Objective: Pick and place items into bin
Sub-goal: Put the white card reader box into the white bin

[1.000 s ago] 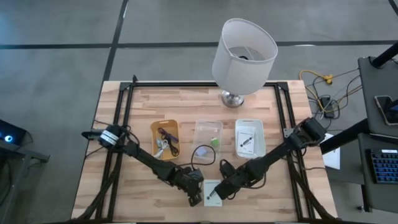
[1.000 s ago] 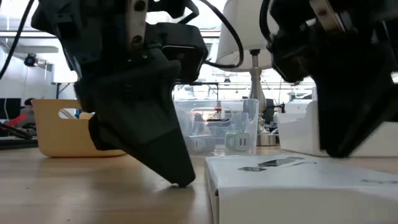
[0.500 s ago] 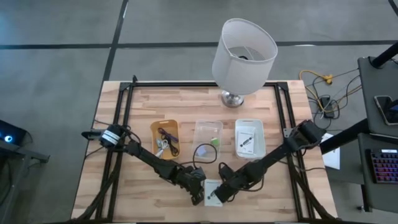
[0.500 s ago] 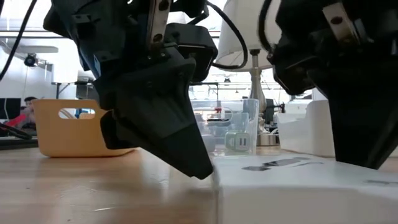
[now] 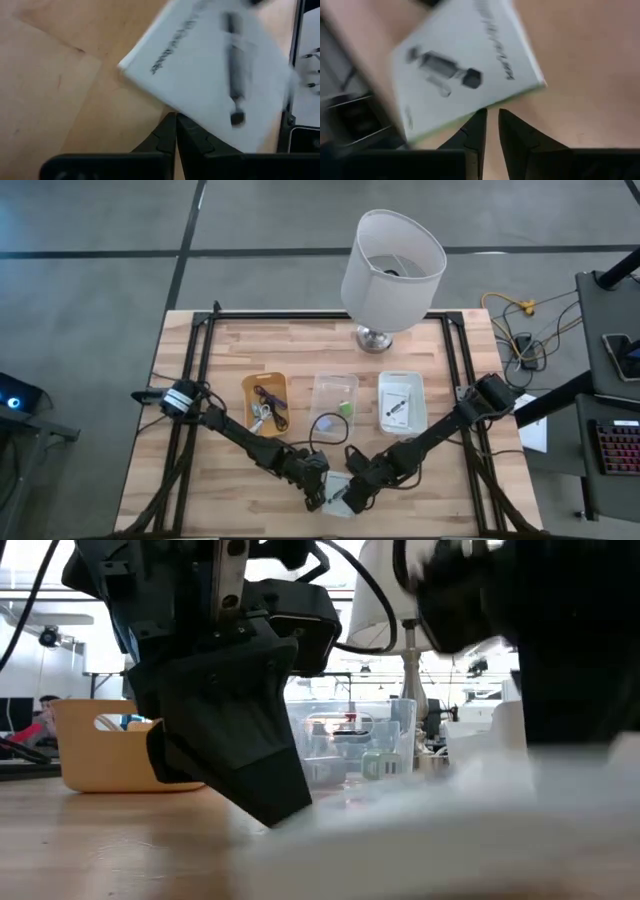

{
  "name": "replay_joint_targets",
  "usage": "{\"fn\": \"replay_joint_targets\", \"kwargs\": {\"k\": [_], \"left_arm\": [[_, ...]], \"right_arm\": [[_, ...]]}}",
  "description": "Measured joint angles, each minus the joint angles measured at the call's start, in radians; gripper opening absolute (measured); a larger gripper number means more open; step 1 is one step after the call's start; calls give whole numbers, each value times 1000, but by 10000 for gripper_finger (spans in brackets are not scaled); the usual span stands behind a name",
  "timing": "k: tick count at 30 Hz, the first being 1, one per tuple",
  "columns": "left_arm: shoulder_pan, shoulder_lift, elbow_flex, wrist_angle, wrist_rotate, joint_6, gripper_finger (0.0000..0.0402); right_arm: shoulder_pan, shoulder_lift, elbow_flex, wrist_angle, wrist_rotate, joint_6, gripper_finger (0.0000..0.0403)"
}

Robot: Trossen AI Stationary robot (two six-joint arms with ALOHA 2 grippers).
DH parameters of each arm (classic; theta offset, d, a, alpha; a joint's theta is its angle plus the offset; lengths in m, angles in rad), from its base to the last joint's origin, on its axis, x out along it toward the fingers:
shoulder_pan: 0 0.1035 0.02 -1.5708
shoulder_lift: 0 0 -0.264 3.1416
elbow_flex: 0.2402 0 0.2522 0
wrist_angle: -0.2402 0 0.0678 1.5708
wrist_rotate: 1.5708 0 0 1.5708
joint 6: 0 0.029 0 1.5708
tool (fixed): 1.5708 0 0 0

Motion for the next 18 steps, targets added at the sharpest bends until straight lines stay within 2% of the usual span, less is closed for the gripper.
{"fn": "replay_joint_targets", "kwargs": {"k": [5,10,13,18], "left_arm": [[2,0,-4,5,-2,0,0],[6,0,-1,34,-28,0,0],[7,-2,-1,36,-27,0,0],[3,-1,0,50,-13,0,0]], "right_arm": [[0,-24,65,15,2,-65,43],[-12,-18,126,-12,115,-99,43],[-23,-12,135,-28,143,-99,43],[-22,-15,136,-27,124,-97,43]]}}
